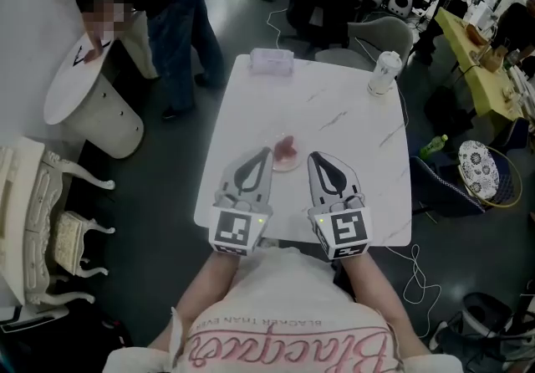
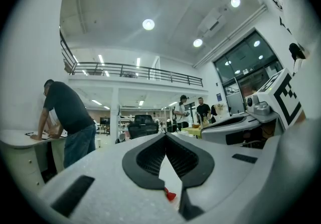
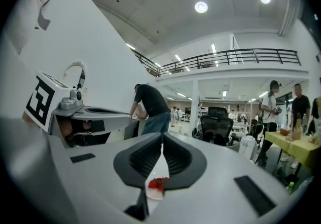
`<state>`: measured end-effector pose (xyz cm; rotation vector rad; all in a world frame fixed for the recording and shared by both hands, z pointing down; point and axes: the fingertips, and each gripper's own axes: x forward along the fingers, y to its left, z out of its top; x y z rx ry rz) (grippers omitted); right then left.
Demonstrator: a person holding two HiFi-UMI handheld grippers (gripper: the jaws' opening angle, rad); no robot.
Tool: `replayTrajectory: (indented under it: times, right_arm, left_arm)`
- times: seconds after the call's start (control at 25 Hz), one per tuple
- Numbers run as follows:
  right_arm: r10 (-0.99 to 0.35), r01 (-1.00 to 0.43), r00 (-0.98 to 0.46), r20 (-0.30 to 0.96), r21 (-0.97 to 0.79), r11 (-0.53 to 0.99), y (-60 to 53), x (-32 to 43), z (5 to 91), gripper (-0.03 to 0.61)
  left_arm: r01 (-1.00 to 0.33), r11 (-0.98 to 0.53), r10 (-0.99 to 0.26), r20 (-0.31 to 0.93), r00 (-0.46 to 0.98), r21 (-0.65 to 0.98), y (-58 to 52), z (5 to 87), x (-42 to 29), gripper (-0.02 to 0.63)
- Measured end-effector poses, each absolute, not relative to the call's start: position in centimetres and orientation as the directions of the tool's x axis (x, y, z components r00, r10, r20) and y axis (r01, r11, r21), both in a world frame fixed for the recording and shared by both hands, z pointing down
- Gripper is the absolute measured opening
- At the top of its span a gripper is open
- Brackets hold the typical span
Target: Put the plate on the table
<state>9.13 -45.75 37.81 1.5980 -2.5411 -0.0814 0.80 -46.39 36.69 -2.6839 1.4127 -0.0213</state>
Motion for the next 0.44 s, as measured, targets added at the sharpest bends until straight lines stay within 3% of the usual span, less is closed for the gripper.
replayTrajectory:
  times: [0.44]
  right_arm:
    - [-0.907, -0.895, -0.412, 0.081, 0.150, 0.420, -45.64, 9.38, 37.58, 0.011]
  left_arm:
    - [-0.825, -0.554, -0.827, -0.038, 0.561, -0.106, -45.88, 36.70, 0.97, 0.003]
